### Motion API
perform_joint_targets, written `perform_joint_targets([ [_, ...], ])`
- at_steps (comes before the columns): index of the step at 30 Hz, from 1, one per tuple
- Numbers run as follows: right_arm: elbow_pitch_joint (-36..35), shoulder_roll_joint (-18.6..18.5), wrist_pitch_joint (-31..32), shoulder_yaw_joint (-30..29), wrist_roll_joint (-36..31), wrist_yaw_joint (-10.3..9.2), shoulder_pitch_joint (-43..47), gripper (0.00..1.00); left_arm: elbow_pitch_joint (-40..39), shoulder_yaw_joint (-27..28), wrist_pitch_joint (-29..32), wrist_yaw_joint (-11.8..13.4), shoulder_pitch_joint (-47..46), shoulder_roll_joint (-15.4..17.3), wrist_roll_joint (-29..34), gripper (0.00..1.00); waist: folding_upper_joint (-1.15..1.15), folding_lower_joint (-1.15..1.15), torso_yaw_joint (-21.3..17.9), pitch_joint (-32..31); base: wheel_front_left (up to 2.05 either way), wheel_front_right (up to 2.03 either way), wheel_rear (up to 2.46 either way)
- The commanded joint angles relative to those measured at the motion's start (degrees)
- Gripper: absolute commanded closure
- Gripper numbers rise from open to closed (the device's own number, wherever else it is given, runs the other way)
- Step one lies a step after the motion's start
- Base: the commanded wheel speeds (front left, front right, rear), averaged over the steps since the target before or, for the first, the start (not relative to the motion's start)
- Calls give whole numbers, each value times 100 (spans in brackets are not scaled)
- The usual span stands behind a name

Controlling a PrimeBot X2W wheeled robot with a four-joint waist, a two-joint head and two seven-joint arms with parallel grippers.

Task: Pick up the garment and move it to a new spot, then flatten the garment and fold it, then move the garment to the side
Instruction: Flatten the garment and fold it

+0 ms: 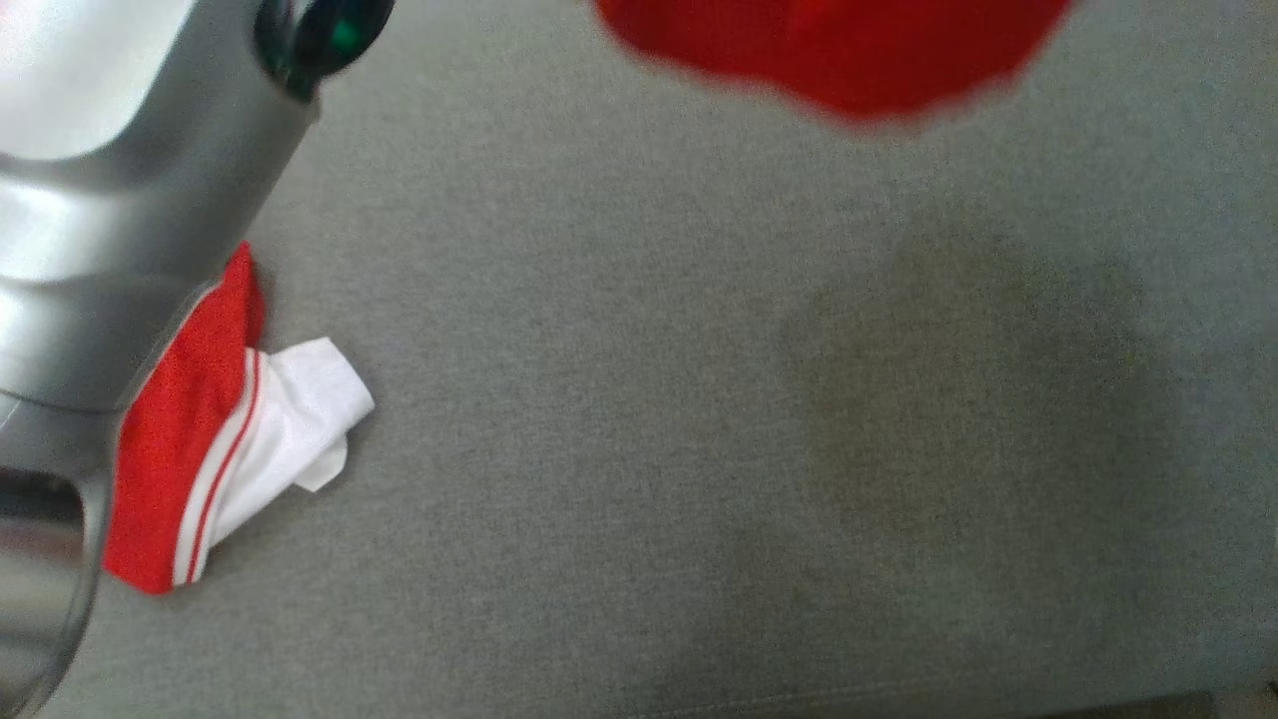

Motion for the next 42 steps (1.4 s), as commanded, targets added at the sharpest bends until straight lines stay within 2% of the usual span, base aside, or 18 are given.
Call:
perform_joint_targets([
  [1,-252,-39,-28,4,-82,39,-118,100,-263,298,-20,9,-175,38,123,100,0,-2,-106,285,0,0,0],
  [4,-370,-87,-28,-91,-81,39,-103,100,-491,251,-20,9,-54,17,193,100,0,-2,-117,367,0,0,0],
  [8,-547,-98,-28,-152,-83,39,490,100,-830,-24,-20,9,664,224,206,100,0,-2,-136,419,0,0,0],
  [13,-701,-103,-28,-352,-17,39,1921,100,-1136,-600,-20,9,2048,480,320,100,0,-2,-88,353,0,0,0],
  [17,-920,14,-28,-674,2,39,3256,100,-1209,-985,-20,9,3421,558,422,100,0,-2,-121,151,0,0,0],
  [21,-1281,151,56,-981,-62,39,4554,100,-1078,-1294,-21,9,4622,513,547,100,0,-2,-212,-138,0,0,0],
  [24,-1894,286,363,-1262,-137,39,5412,100,-964,-1486,-21,9,5267,397,584,100,0,-2,-254,-324,0,0,0],
  [27,-2500,303,734,-1391,-90,39,5911,100,-926,-1449,-21,9,5614,218,525,100,0,-2,-257,-376,0,0,0],
  [31,-2894,105,1270,-1313,-16,39,5908,100,-980,-1255,-21,9,5668,-82,220,100,0,-2,-84,-325,0,0,0],
  [34,-2772,-141,1659,-1061,16,39,5537,100,-930,-1203,-21,9,5490,-279,-249,100,0,-2,110,-265,0,0,0],
  [38,-2140,-474,2043,-625,120,39,4881,100,-693,-1259,-21,9,5079,-501,-907,100,0,-2,419,-217,0,0,0],
  [42,-1279,-740,2164,-183,222,39,4135,100,-454,-1281,-21,9,4710,-722,-1357,100,0,-2,647,-112,0,0,0],
])
